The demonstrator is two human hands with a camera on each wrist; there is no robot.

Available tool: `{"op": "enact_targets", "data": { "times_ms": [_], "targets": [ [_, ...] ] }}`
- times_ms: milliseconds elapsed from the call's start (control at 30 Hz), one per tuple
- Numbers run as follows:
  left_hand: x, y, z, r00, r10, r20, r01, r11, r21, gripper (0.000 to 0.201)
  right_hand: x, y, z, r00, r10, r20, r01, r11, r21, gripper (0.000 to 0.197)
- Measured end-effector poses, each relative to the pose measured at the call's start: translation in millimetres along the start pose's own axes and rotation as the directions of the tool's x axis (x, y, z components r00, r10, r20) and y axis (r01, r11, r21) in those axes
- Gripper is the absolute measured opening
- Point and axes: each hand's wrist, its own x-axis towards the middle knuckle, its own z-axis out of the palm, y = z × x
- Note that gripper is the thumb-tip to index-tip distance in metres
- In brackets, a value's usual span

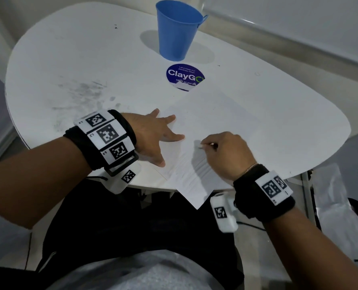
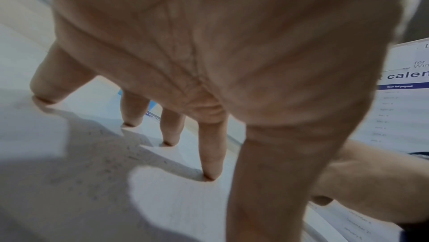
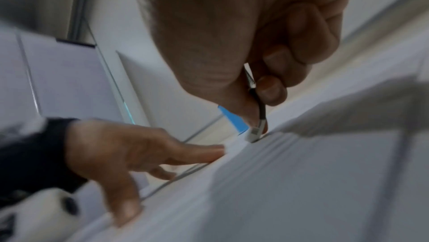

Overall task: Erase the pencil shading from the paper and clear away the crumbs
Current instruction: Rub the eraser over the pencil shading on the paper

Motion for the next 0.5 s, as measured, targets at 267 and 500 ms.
{"op": "enact_targets", "data": {
  "times_ms": [267,500],
  "targets": [
    [1,0,0,1.000,0.006,0.008,-0.006,1.000,-0.012,0.089,-6,-5,8,0.999,-0.037,0.013,0.038,0.995,-0.095,0.024],
    [0,0,-1,1.000,0.004,0.014,-0.003,1.000,-0.021,0.089,-15,-14,17,0.993,-0.106,0.045,0.109,0.991,-0.074,0.023]
  ]
}}
